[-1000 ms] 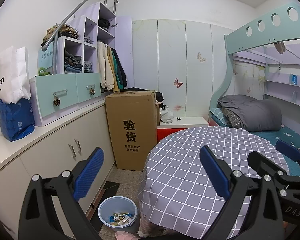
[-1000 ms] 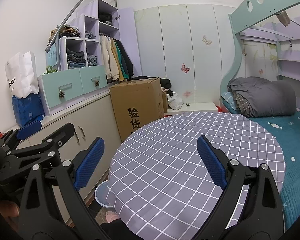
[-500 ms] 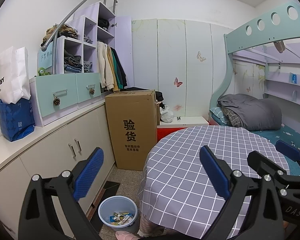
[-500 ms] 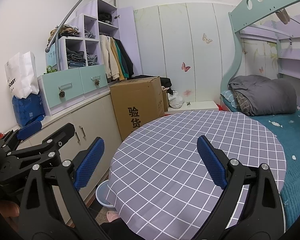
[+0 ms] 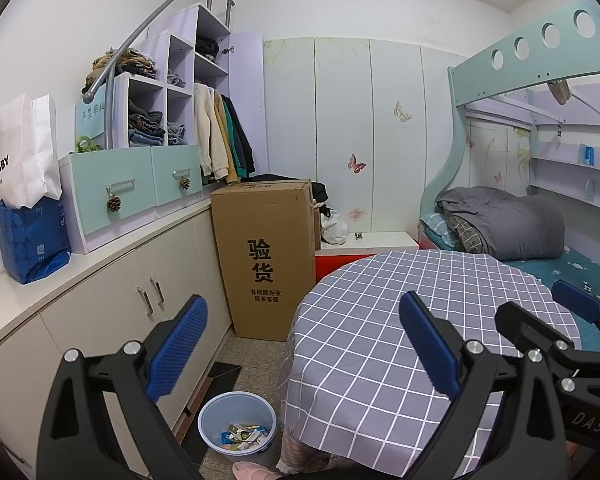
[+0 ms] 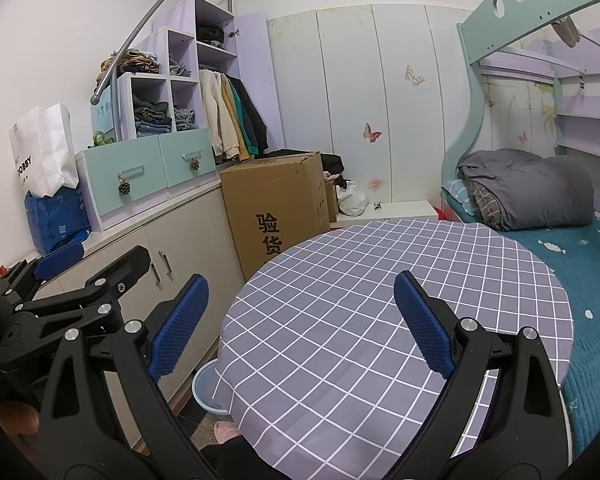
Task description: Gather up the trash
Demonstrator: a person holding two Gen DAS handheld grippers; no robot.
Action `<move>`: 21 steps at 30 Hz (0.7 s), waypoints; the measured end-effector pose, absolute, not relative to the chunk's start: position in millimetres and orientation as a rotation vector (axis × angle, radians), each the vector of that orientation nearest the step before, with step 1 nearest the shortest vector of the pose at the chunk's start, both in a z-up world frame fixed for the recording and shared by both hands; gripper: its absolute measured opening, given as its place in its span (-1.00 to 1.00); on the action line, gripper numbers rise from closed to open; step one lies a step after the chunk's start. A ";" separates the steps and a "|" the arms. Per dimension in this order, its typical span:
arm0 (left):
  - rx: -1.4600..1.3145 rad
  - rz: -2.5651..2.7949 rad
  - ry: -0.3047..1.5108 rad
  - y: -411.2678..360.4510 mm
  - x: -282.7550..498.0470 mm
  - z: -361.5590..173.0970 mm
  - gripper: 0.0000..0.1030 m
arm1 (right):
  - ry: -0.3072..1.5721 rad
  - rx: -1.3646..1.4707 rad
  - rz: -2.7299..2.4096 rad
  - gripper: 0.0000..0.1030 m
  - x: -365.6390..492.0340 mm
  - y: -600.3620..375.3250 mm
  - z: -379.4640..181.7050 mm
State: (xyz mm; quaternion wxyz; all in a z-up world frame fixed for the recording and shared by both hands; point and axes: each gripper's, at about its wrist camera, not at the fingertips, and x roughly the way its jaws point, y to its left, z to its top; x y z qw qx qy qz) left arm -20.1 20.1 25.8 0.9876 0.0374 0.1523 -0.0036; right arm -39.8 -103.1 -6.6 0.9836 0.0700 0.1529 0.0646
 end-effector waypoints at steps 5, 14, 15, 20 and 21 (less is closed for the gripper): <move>0.076 -0.007 0.306 21.0 -19.9 25.4 0.84 | 0.307 0.141 0.129 0.79 -39.8 -101.7 -7.3; 0.078 -0.004 0.306 22.8 -19.2 24.7 0.84 | 0.307 0.141 0.131 0.79 -39.8 -97.7 -7.4; 0.078 -0.003 0.306 23.4 -18.8 24.6 0.84 | 0.307 0.141 0.131 0.79 -39.8 -97.4 -7.4; 0.084 0.004 0.306 24.1 -18.7 25.0 0.84 | 0.311 0.141 0.135 0.79 -38.3 -94.0 -6.9; 0.085 0.006 0.305 24.8 -18.8 24.9 0.84 | 0.312 0.142 0.135 0.79 -38.6 -93.3 -7.1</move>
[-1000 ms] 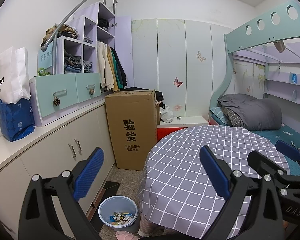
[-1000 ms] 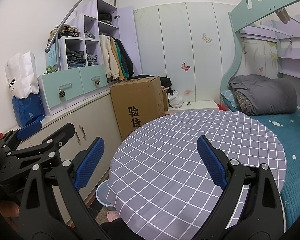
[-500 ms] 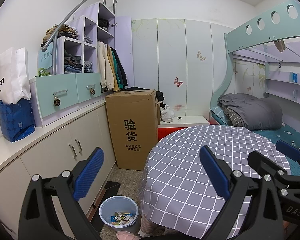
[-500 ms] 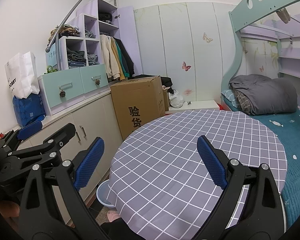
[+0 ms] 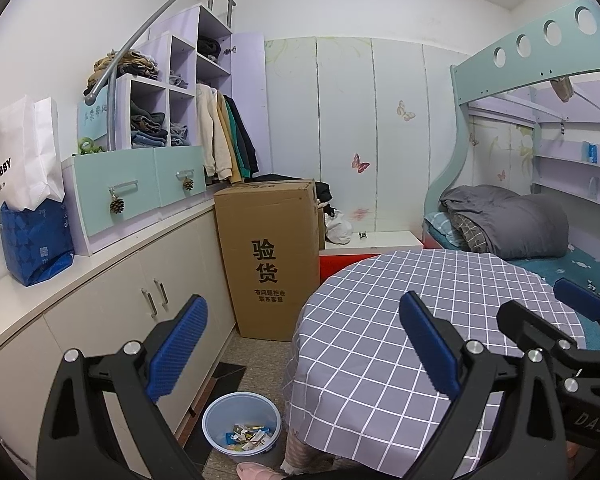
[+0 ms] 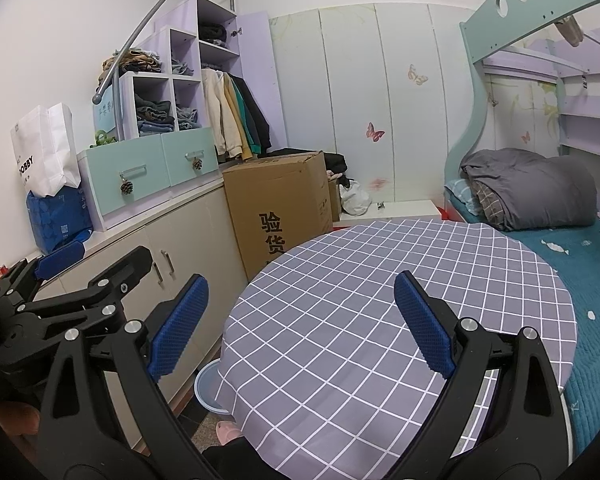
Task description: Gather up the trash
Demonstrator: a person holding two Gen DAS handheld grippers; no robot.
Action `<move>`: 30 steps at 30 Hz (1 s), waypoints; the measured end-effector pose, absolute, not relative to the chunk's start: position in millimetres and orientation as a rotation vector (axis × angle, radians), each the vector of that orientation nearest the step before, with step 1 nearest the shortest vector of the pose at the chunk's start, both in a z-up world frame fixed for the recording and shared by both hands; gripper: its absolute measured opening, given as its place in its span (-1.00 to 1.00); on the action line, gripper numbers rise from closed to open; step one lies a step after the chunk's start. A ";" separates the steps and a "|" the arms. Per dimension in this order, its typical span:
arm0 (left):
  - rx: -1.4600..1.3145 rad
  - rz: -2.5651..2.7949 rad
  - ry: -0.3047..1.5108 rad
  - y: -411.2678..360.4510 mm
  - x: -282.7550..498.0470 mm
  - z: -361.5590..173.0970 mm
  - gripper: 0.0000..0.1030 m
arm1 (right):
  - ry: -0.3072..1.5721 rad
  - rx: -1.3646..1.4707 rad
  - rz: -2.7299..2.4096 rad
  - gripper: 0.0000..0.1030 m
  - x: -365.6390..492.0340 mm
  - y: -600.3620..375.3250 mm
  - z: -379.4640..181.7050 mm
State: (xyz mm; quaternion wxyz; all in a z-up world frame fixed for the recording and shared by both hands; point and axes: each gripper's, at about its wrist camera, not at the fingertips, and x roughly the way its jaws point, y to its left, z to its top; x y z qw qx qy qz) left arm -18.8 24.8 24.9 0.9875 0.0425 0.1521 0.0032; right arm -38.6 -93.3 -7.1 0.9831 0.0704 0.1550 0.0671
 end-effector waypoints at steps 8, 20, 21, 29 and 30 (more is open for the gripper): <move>0.086 0.009 0.309 28.3 -16.8 24.5 0.84 | 0.313 0.143 0.136 0.79 -35.6 -92.0 -5.7; 0.089 0.010 0.312 28.1 -16.0 23.0 0.84 | 0.313 0.143 0.137 0.79 -34.9 -91.1 -5.8; 0.089 0.010 0.313 28.3 -15.9 22.9 0.84 | 0.314 0.143 0.138 0.79 -34.6 -90.0 -5.9; 0.093 0.016 0.324 32.2 -12.5 18.7 0.84 | 0.327 0.151 0.143 0.79 -31.8 -86.0 -11.5; 0.094 0.017 0.328 33.0 -11.2 17.5 0.84 | 0.331 0.153 0.144 0.79 -31.0 -85.9 -12.9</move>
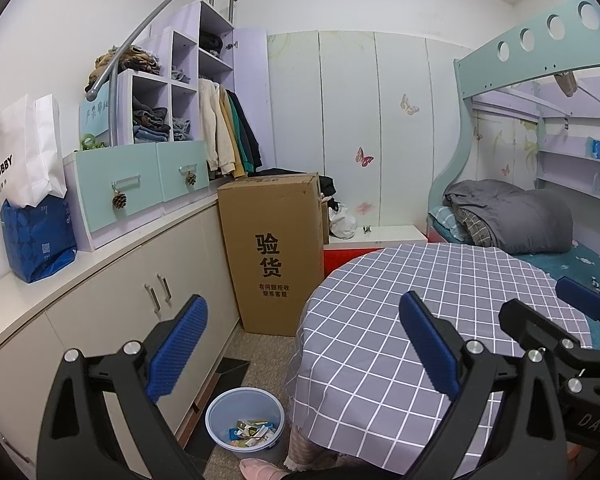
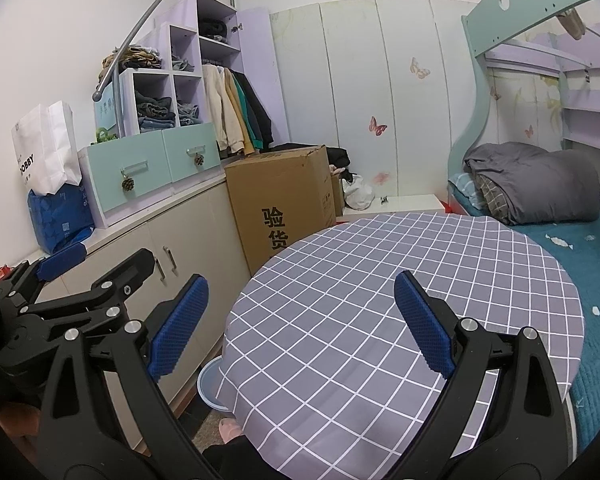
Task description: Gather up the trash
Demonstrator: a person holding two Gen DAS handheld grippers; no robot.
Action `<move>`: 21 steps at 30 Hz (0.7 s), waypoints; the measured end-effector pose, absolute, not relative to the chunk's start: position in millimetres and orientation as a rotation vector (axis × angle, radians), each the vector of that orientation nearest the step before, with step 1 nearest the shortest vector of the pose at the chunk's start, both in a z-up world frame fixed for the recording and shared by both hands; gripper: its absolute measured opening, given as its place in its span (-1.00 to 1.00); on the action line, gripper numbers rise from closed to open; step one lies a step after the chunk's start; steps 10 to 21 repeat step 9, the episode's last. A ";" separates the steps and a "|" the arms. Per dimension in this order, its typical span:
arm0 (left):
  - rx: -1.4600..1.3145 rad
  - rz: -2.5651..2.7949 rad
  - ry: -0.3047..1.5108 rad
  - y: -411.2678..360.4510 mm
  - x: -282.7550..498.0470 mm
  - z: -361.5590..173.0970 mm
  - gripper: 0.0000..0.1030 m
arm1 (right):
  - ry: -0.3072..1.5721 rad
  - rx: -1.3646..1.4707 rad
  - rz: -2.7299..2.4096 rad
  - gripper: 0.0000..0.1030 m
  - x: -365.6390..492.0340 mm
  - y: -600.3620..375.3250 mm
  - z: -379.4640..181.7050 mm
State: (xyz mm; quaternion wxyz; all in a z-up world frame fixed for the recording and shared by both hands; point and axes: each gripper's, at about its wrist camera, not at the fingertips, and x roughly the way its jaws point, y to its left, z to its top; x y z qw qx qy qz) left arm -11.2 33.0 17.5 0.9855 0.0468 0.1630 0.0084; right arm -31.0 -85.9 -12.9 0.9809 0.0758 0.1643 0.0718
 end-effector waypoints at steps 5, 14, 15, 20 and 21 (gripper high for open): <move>0.099 0.018 0.351 30.6 -3.3 12.7 0.84 | 0.352 0.166 0.144 0.79 -20.2 -88.9 -20.2; 0.102 0.029 0.372 29.3 4.3 6.1 0.84 | 0.377 0.177 0.142 0.79 -10.4 -92.5 -27.9; 0.102 0.029 0.372 29.3 4.3 6.1 0.84 | 0.377 0.177 0.142 0.79 -10.4 -92.5 -27.9; 0.102 0.029 0.372 29.3 4.3 6.1 0.84 | 0.377 0.177 0.142 0.79 -10.4 -92.5 -27.9; 0.102 0.029 0.372 29.3 4.3 6.1 0.84 | 0.377 0.177 0.142 0.79 -10.4 -92.5 -27.9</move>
